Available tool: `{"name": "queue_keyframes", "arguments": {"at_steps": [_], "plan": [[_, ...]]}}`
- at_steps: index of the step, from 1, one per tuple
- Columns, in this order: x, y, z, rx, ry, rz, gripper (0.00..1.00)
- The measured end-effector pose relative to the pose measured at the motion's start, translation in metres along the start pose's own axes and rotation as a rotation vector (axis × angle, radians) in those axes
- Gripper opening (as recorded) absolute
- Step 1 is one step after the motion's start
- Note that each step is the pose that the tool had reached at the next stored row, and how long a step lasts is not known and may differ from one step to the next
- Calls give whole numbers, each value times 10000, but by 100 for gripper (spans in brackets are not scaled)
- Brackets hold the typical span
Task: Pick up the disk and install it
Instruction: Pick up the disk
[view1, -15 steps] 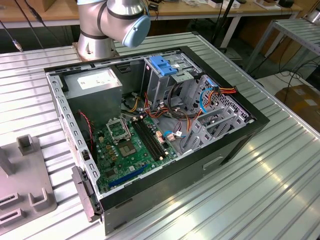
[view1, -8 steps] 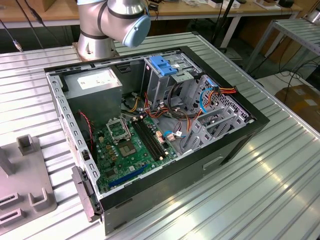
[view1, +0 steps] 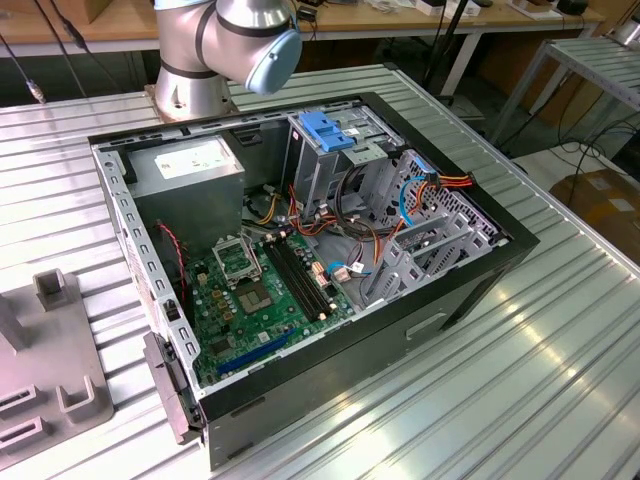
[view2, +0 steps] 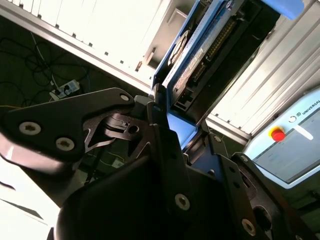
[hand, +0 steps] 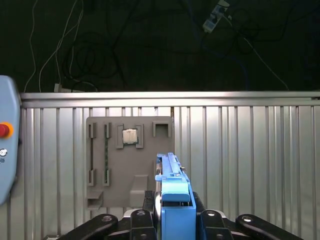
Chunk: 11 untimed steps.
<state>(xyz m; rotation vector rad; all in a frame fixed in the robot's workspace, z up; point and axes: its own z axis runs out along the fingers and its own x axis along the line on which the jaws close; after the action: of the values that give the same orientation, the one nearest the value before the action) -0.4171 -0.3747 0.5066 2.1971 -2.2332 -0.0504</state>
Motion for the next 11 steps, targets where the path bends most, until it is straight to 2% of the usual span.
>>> {"name": "queue_keyframes", "arguments": {"at_steps": [11], "plan": [[-2, -129, -4, 0, 0, -1, 37]]}}
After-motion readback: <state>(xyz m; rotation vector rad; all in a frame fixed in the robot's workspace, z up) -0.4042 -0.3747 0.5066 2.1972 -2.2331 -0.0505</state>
